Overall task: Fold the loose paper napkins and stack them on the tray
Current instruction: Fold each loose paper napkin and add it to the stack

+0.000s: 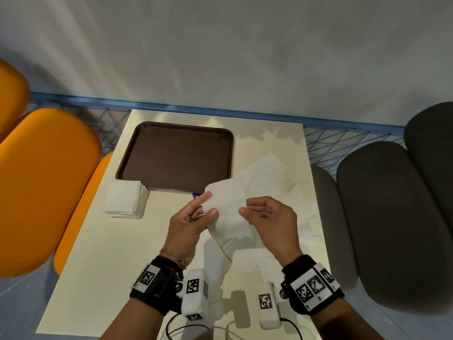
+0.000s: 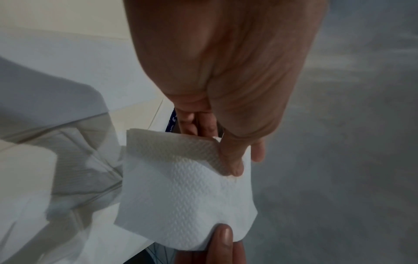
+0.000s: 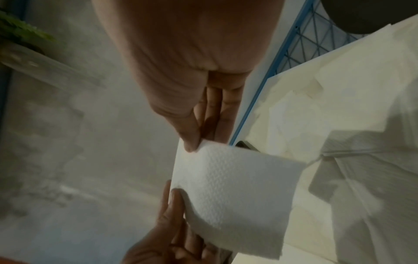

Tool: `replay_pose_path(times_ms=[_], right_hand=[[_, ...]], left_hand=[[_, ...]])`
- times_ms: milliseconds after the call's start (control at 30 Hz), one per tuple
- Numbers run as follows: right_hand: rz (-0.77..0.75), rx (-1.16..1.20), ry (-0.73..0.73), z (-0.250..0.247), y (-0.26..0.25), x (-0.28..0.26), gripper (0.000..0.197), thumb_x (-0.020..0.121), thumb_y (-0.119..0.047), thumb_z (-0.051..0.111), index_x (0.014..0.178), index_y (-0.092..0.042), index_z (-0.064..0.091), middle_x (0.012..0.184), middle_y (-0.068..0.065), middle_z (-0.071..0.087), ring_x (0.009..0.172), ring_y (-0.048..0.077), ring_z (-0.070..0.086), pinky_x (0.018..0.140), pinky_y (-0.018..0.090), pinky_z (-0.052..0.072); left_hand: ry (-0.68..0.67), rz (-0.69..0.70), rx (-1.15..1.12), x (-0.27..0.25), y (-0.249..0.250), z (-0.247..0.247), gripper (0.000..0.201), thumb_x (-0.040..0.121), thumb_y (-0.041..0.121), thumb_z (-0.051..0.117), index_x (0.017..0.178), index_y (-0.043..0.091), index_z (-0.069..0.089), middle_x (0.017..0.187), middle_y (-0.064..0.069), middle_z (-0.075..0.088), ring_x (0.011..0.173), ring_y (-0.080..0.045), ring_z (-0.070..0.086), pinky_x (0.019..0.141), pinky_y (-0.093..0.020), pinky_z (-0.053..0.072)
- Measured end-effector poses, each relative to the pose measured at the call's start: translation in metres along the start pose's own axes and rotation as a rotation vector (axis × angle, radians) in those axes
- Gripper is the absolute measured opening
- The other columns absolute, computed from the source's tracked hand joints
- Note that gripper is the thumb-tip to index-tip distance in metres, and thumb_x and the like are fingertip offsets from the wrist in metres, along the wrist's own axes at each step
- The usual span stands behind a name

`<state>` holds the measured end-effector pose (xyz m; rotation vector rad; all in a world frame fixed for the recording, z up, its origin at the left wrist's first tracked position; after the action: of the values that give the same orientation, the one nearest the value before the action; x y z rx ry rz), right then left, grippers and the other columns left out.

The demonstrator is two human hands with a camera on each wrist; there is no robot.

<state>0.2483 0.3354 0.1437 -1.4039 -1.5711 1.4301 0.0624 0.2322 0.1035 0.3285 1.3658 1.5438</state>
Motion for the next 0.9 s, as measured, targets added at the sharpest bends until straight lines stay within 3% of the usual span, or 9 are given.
replay_pose_path(times_ms=[300, 533, 667, 767, 900], right_hand=[[-0.018, -0.08, 0.084, 0.0, 0.003, -0.001, 0.012, 0.079, -0.029, 0.093, 0.082, -0.027, 0.082, 0.076, -0.022, 0.077, 0.075, -0.002, 0.073, 0.084, 0.023, 0.058], [0.127, -0.044, 0.023, 0.009, 0.031, 0.007, 0.013, 0.077, -0.031, 0.095, 0.08, -0.027, 0.083, 0.076, -0.009, 0.079, 0.074, 0.009, 0.074, 0.086, 0.04, 0.064], [0.167, -0.08, -0.046, 0.015, 0.043, 0.01, 0.012, 0.079, -0.031, 0.093, 0.079, -0.025, 0.082, 0.078, -0.008, 0.079, 0.074, 0.006, 0.07, 0.086, 0.04, 0.063], [0.193, -0.103, -0.085, 0.021, 0.047, 0.013, 0.015, 0.079, -0.03, 0.093, 0.08, -0.023, 0.08, 0.079, -0.006, 0.078, 0.074, 0.01, 0.07, 0.083, 0.039, 0.064], [0.253, -0.024, -0.08, 0.025, 0.049, 0.014, 0.021, 0.078, -0.022, 0.095, 0.091, -0.02, 0.078, 0.082, 0.001, 0.079, 0.068, 0.012, 0.07, 0.078, 0.033, 0.062]], left_hand=[[0.043, -0.012, -0.032, -0.007, -0.01, 0.006, 0.046, 0.088, 0.004, 0.079, 0.129, 0.023, 0.072, 0.122, -0.004, 0.077, 0.114, -0.024, 0.073, 0.099, -0.039, 0.059], [0.086, -0.059, -0.033, -0.005, -0.02, 0.006, 0.044, 0.087, 0.006, 0.081, 0.126, 0.025, 0.075, 0.12, -0.004, 0.078, 0.114, -0.025, 0.074, 0.104, -0.045, 0.056], [0.103, -0.09, -0.042, -0.003, -0.024, 0.001, 0.045, 0.087, 0.004, 0.08, 0.128, 0.021, 0.074, 0.117, -0.006, 0.078, 0.112, -0.027, 0.074, 0.105, -0.048, 0.055], [0.091, -0.113, -0.041, -0.002, -0.025, -0.002, 0.046, 0.087, 0.006, 0.08, 0.129, 0.022, 0.073, 0.118, -0.007, 0.078, 0.113, -0.029, 0.074, 0.106, -0.05, 0.055], [0.097, -0.122, -0.047, 0.004, -0.026, -0.011, 0.049, 0.082, 0.011, 0.084, 0.128, 0.024, 0.074, 0.121, -0.01, 0.077, 0.116, -0.032, 0.072, 0.108, -0.052, 0.053]])
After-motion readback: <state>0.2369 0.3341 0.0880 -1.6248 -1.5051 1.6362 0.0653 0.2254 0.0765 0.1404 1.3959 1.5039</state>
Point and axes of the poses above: each hand's wrist, its own x-axis towards the middle knuckle, its own z-axis out of the palm, y = z × x, the point moved 4 cm from there along x, towards the middle knuckle
